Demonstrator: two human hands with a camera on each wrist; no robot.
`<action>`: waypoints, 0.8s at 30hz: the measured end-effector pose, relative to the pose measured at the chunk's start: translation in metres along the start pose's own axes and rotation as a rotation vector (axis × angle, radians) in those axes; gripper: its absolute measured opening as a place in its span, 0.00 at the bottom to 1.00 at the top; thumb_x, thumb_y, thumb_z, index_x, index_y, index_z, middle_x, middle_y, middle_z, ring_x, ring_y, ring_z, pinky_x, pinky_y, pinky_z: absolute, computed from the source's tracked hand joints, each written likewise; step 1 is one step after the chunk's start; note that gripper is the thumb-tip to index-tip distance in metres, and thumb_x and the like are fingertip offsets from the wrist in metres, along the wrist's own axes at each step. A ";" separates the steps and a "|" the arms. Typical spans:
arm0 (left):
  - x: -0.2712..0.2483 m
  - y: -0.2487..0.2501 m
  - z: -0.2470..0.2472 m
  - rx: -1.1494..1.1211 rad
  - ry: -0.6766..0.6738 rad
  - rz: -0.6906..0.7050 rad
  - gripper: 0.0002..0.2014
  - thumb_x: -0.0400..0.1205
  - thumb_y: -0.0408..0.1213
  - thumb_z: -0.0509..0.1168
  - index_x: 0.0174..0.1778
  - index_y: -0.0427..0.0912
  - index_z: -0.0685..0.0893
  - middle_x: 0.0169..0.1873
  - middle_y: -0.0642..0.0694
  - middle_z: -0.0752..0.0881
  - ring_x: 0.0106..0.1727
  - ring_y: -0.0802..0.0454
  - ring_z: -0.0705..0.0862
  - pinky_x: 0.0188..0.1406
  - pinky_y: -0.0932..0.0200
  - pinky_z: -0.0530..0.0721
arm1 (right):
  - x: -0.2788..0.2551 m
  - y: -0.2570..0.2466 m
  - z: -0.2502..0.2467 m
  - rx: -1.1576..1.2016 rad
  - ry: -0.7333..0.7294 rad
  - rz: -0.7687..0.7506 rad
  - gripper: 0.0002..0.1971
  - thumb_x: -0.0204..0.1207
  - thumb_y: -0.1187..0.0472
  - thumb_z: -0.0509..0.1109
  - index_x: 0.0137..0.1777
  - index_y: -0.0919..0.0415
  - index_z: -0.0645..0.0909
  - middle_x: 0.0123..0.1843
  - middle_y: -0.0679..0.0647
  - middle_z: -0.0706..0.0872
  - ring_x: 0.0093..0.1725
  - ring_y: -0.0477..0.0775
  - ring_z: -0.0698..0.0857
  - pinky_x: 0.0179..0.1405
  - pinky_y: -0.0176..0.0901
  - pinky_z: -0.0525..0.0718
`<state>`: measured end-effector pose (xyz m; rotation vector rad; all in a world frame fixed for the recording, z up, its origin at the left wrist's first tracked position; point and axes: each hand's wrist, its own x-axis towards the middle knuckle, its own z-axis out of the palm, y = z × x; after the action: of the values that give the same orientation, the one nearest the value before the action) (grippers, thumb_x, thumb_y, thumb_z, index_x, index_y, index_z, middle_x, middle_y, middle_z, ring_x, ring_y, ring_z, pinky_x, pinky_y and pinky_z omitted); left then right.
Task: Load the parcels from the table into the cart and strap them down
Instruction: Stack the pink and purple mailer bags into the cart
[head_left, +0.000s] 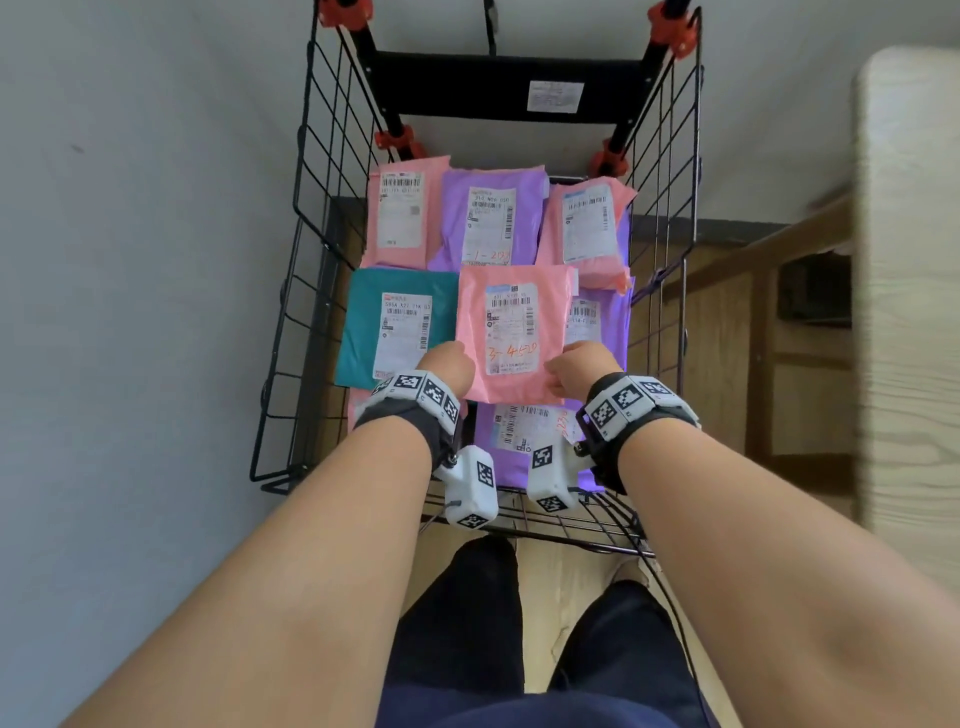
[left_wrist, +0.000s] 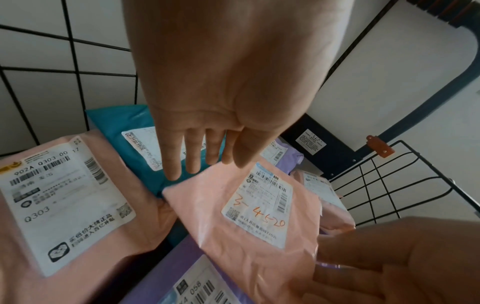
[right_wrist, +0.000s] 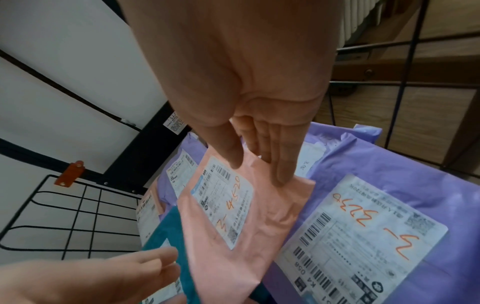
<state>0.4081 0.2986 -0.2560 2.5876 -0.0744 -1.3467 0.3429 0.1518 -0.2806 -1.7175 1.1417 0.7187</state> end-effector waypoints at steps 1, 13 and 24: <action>0.003 -0.002 0.001 0.007 0.003 0.012 0.20 0.86 0.25 0.51 0.74 0.31 0.71 0.75 0.35 0.71 0.74 0.38 0.72 0.70 0.52 0.71 | -0.001 0.000 -0.002 -0.015 -0.015 0.002 0.16 0.82 0.64 0.62 0.68 0.68 0.76 0.44 0.55 0.78 0.54 0.59 0.84 0.55 0.41 0.84; -0.027 0.007 0.001 -0.228 0.063 -0.009 0.26 0.84 0.25 0.51 0.81 0.41 0.66 0.79 0.41 0.67 0.77 0.41 0.70 0.73 0.52 0.70 | -0.017 0.000 -0.030 -0.162 0.059 -0.092 0.08 0.78 0.66 0.64 0.55 0.65 0.80 0.49 0.61 0.83 0.47 0.62 0.84 0.50 0.50 0.86; -0.100 0.128 -0.016 -0.232 0.278 0.315 0.19 0.83 0.29 0.55 0.70 0.39 0.79 0.70 0.41 0.80 0.70 0.41 0.78 0.67 0.53 0.75 | -0.092 0.025 -0.140 0.118 0.216 -0.248 0.10 0.78 0.63 0.69 0.54 0.66 0.87 0.48 0.58 0.89 0.48 0.58 0.88 0.57 0.52 0.88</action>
<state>0.3703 0.1913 -0.1386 2.4132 -0.2513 -0.8289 0.2802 0.0554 -0.1564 -1.8266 1.0673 0.3136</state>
